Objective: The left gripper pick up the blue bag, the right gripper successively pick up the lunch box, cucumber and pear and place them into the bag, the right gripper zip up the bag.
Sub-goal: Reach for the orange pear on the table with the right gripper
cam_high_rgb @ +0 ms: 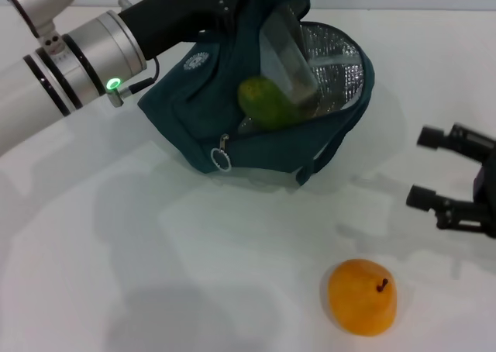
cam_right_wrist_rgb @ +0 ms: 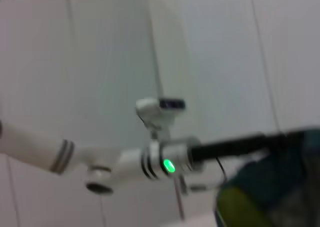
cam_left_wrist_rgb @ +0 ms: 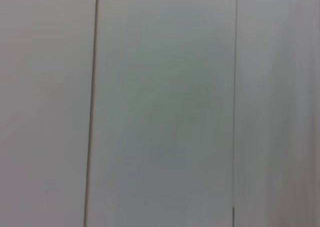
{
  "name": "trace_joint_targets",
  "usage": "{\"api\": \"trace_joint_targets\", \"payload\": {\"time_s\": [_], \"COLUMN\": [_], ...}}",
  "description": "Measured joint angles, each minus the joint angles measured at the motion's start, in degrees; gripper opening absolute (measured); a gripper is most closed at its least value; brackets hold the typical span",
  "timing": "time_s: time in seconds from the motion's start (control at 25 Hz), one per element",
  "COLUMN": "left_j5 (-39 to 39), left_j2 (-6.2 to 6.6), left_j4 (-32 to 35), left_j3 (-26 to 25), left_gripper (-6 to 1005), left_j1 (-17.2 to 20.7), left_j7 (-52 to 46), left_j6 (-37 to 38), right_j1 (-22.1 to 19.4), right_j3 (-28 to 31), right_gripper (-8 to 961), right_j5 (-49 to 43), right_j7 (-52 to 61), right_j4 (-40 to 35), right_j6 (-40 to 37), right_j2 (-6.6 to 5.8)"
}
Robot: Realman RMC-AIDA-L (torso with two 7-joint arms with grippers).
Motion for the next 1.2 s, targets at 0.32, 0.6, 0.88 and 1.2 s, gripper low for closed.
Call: {"api": "trace_joint_targets", "payload": {"time_s": [0.32,0.6,0.88,1.2], "left_j5": [-0.4,-0.4,-0.4,-0.4], "left_j2": [-0.21,-0.14,-0.19,-0.29], "left_j4": [0.2,0.1,0.3,0.3], "left_j3": [1.2,1.3,1.4,1.4], "left_gripper": [43,43,43,43], "left_j1": [-0.5,-0.5,-0.5,-0.6], "left_j7": [1.2,1.2,1.3,1.3], "left_j6": [-0.4,-0.4,-0.4,-0.4], "right_j1": [3.5,13.1,18.8,22.5], "right_j3": [-1.2,-3.5,-8.4,-10.0], "right_gripper": [874,870,845,799], "right_j5": [-5.5,-5.4,-4.9,-4.9], "right_j7": [2.9,4.1,6.8,8.3], "right_j4": [4.8,12.2,15.2,17.7], "right_j6": [11.5,19.7,24.2,25.8], "right_j2": [1.92,2.76,2.87,2.94]}}
